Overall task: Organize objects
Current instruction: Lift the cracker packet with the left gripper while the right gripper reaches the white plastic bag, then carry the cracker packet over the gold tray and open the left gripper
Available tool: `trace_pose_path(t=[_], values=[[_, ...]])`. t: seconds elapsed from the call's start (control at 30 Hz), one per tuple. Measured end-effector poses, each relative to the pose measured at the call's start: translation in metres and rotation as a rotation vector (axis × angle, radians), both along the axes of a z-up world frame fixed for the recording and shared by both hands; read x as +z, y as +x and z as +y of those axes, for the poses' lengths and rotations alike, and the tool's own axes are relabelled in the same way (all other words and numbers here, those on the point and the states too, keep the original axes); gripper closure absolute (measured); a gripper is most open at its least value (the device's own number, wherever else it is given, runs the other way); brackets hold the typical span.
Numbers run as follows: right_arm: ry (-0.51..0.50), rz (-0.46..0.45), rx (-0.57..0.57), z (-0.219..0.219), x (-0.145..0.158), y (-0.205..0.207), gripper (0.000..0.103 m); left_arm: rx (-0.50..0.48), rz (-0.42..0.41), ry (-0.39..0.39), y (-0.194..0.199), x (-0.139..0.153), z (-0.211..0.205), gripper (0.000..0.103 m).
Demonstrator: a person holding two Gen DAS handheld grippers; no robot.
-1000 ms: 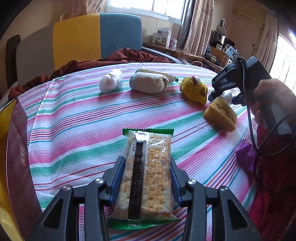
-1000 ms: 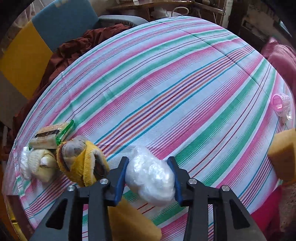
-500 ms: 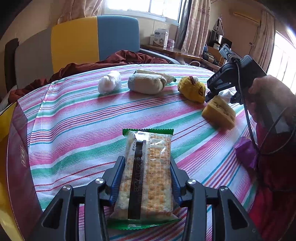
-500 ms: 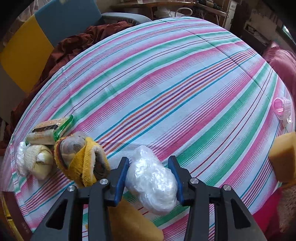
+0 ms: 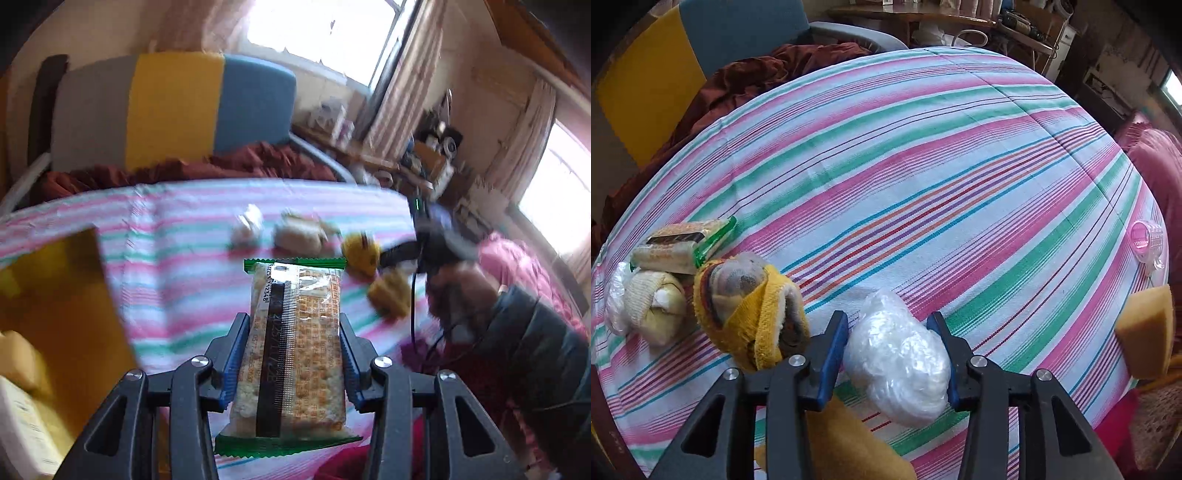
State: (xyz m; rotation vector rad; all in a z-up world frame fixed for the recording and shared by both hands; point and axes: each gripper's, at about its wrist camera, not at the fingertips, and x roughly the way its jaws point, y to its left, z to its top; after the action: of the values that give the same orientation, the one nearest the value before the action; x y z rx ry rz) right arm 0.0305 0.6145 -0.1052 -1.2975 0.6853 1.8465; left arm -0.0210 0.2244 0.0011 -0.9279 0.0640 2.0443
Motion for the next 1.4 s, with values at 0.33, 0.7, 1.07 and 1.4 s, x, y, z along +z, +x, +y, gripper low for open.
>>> trace_pose_path(t=[0.33,0.7,1.07,1.4], values=[[0.013,-0.011,0.015,-0.013,0.006,-0.002,0.057,0.192,0.068,-0.215,-0.119,0.015,-0.127,0.058],[0.023,-0.019,0.029,-0.003,0.002,-0.005,0.057,0.176,-0.022,-0.424,-0.178,-0.051,-0.149,0.058],[0.032,-0.027,0.041,-0.003,0.002,-0.007,0.057,0.230,-0.088,-0.566,-0.220,-0.091,-0.148,0.057],[0.041,-0.035,0.051,-0.004,0.002,-0.008,0.059,0.380,-0.079,-0.470,-0.210,-0.076,-0.182,0.032]])
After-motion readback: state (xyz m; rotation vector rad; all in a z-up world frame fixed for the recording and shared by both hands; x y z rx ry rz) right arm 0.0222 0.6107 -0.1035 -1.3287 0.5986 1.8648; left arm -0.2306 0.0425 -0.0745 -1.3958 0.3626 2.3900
